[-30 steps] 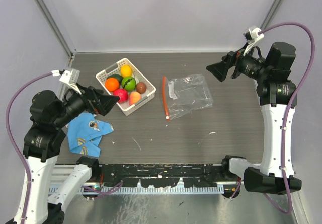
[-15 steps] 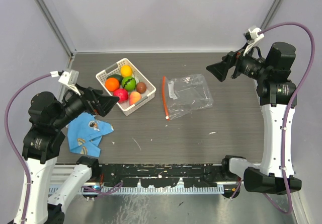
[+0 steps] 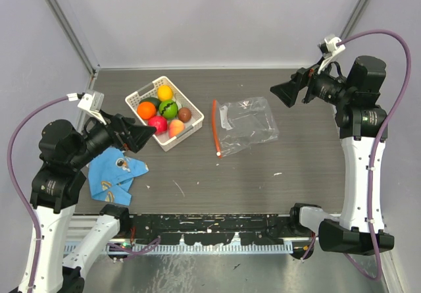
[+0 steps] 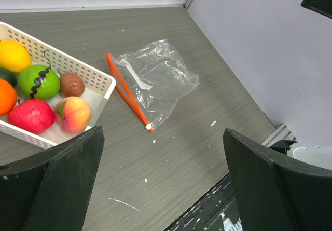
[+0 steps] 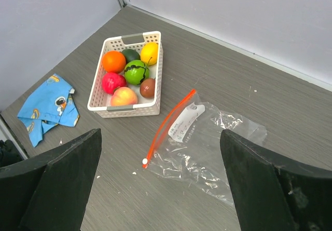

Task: Open the zip-top bag and remove the fake food
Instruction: Reset both arms

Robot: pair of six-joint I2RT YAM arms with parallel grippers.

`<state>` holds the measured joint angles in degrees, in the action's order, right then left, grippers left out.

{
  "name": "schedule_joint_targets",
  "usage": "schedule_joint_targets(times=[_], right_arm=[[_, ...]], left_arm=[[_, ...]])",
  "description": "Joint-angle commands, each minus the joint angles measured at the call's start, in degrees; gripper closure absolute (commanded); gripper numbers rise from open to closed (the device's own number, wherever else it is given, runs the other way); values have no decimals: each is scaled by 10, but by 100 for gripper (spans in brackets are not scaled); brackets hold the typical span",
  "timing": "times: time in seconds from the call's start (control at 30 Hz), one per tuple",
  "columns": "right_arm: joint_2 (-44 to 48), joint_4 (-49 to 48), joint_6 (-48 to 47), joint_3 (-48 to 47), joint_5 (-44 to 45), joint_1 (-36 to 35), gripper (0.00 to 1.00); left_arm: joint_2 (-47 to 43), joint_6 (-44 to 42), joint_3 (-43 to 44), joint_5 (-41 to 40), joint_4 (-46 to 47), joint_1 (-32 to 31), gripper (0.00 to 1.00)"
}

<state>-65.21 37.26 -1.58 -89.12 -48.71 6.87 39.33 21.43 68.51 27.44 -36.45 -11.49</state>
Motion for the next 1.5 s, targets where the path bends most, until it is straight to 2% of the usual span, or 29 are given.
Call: schedule_joint_targets(times=[0.0,1.47], right_arm=[[15,-26,-7,2,8,3,0],[18,-20,-24,5,25,2,0]], left_arm=[[-8,-9,-1,5,32,2,2],[-10,-17,-10,-1,30,2,2]])
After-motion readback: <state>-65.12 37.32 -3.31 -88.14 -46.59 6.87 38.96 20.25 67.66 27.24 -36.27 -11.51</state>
